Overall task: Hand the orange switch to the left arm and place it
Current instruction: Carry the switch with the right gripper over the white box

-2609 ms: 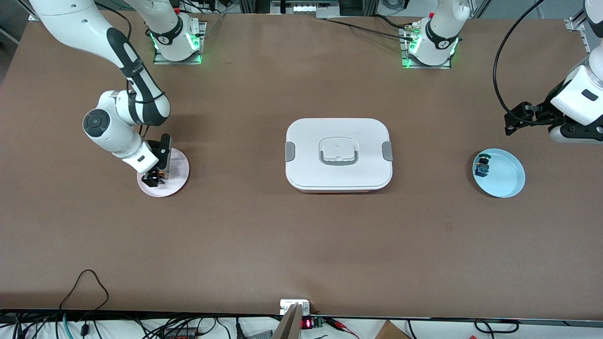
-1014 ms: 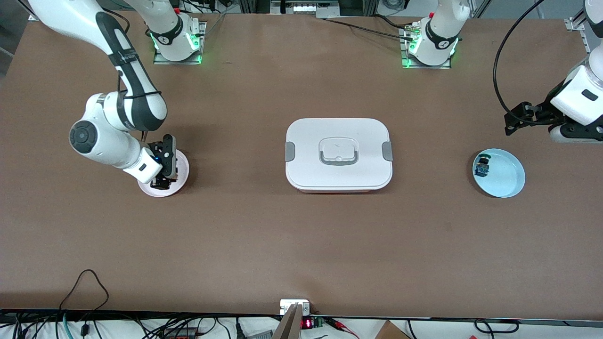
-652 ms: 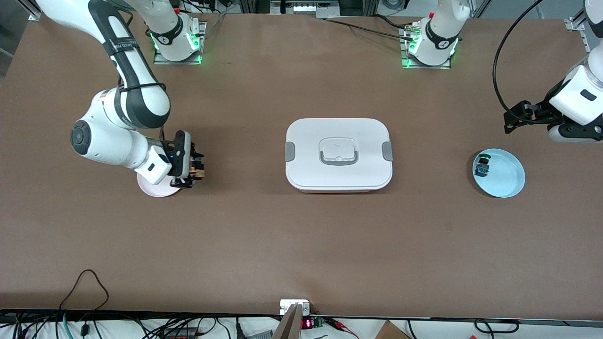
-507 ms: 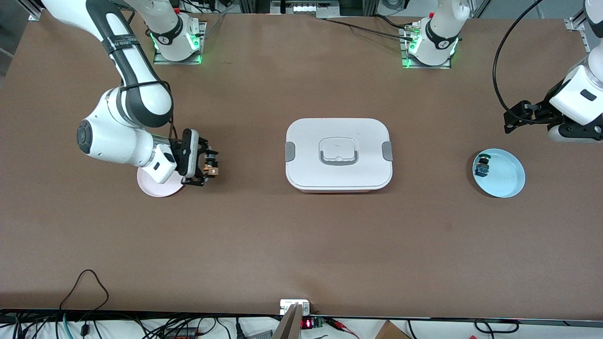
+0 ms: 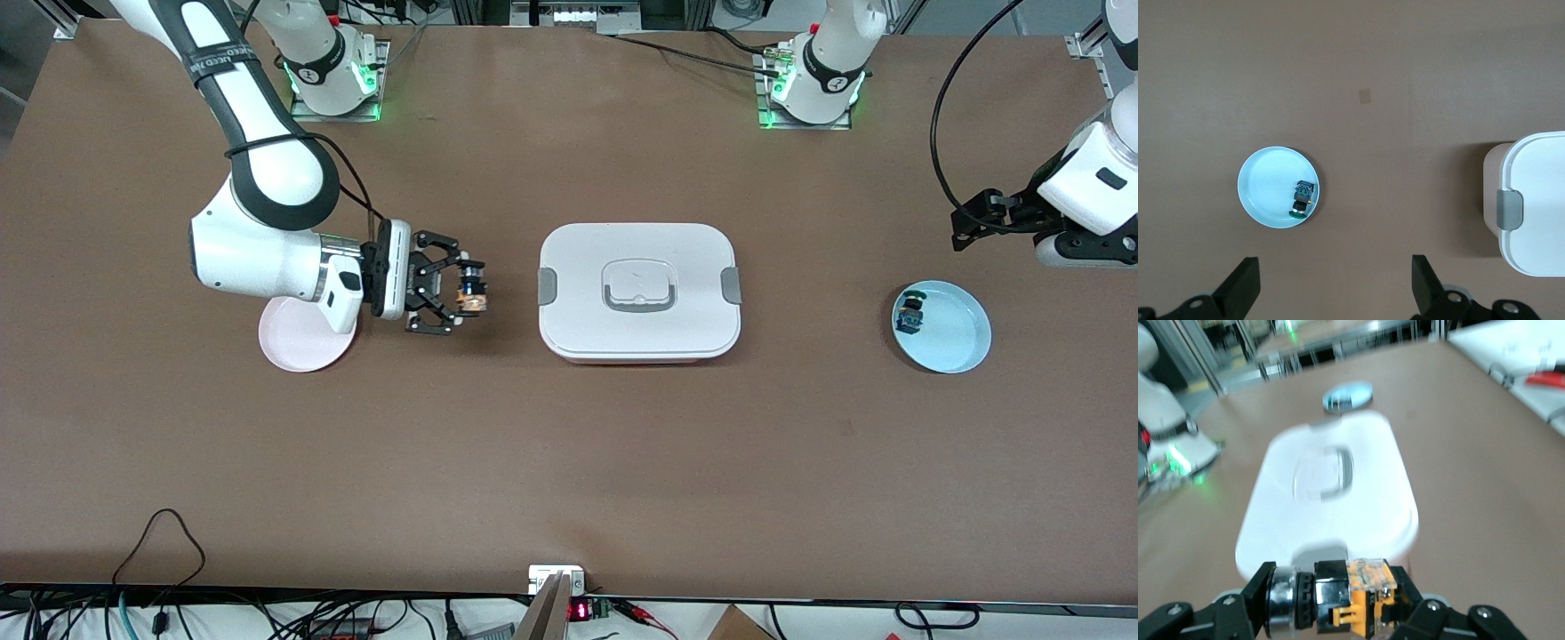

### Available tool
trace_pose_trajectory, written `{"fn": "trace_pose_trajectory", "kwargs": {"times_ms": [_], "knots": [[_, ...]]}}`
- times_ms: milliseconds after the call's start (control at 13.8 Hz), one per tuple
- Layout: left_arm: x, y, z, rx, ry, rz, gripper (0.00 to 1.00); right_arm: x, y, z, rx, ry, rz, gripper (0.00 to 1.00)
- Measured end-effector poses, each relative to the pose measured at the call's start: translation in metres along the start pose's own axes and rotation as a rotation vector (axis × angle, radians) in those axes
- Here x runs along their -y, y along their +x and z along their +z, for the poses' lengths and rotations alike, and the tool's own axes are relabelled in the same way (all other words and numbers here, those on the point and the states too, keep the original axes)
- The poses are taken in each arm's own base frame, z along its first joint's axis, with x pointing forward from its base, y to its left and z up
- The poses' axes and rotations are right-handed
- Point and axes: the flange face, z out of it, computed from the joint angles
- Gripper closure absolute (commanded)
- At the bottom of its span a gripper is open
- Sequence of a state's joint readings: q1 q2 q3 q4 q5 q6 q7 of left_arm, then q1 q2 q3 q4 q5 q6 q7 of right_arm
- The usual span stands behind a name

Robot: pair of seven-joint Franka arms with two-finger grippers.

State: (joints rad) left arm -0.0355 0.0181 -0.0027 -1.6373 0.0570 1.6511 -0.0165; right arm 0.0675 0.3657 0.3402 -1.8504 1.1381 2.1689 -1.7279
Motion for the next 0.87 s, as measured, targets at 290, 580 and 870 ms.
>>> {"fn": "trace_pose_trajectory", "kwargs": {"times_ms": [290,580,870], "knots": [[-0.003,-0.002,-0.004,0.013,-0.001,0.004,0.00,0.018,0.038,0.035,-0.279,-0.002,0.000,1.00],[-0.017,-0.006,-0.011,0.039,-0.045,0.020,0.00,0.037,0.062,0.064,-0.433,-0.004,0.001,1.00],[-0.016,-0.005,-0.006,0.065,-0.122,0.003,0.00,0.054,0.096,0.082,-0.510,0.012,-0.028,1.00]]}}
